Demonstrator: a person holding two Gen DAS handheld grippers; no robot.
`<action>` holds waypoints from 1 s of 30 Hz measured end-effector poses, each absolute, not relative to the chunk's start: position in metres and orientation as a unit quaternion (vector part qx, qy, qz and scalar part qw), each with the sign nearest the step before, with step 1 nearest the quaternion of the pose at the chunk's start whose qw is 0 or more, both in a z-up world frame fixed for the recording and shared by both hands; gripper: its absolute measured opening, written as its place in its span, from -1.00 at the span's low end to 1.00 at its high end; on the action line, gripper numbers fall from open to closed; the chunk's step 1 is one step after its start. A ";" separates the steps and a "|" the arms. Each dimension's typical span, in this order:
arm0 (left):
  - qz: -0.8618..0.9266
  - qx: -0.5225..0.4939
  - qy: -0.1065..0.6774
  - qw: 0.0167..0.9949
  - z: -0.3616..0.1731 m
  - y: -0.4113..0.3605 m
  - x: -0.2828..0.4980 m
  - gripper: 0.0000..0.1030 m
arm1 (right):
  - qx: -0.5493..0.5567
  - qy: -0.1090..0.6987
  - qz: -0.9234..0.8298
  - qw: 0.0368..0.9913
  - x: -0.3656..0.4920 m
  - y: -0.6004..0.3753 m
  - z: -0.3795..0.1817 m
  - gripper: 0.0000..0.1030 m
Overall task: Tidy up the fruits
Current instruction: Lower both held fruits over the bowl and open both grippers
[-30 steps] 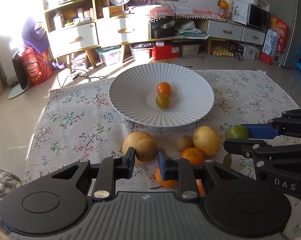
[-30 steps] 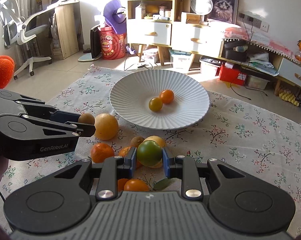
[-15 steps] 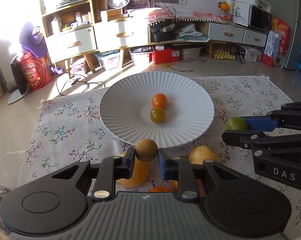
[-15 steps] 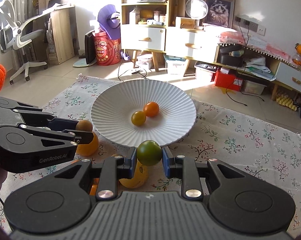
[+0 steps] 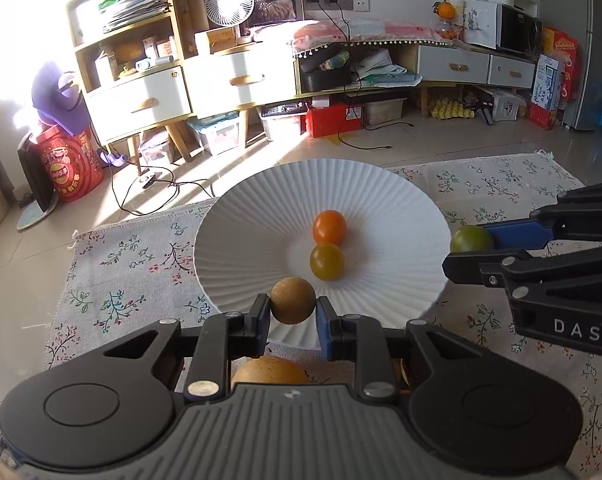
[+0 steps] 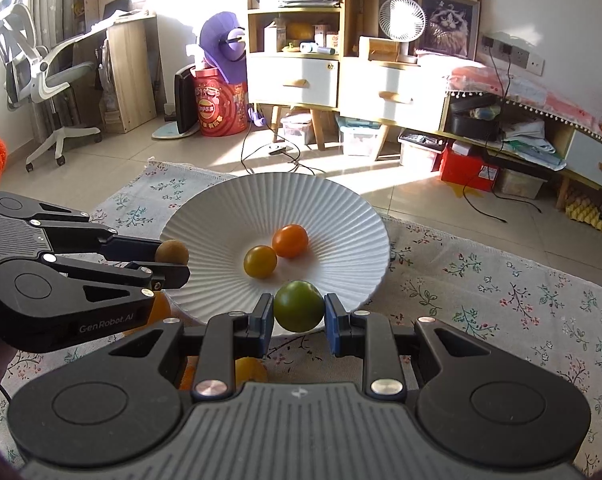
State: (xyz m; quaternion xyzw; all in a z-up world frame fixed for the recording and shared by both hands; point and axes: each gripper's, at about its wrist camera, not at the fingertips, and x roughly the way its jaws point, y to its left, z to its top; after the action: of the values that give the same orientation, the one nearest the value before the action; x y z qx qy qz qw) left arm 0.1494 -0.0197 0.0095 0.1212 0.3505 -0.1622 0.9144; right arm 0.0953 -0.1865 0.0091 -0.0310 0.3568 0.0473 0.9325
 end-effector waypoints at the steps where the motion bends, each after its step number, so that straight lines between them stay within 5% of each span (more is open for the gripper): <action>1: -0.164 0.122 0.350 0.914 0.008 -0.020 0.153 -1.00 | -0.032 0.356 0.050 0.932 0.097 -0.187 0.008 -0.53; 30: -0.192 0.129 0.352 0.907 -0.012 -0.023 0.185 -1.00 | -0.042 0.372 0.052 0.926 0.128 -0.190 -0.015 -0.53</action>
State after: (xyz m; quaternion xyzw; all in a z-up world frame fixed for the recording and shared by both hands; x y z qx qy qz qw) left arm 0.1846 -0.0230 -0.0117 0.1290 0.3521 -0.1920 0.9069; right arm 0.1285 -0.1901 -0.0147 -0.0420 0.3717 0.0518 0.9260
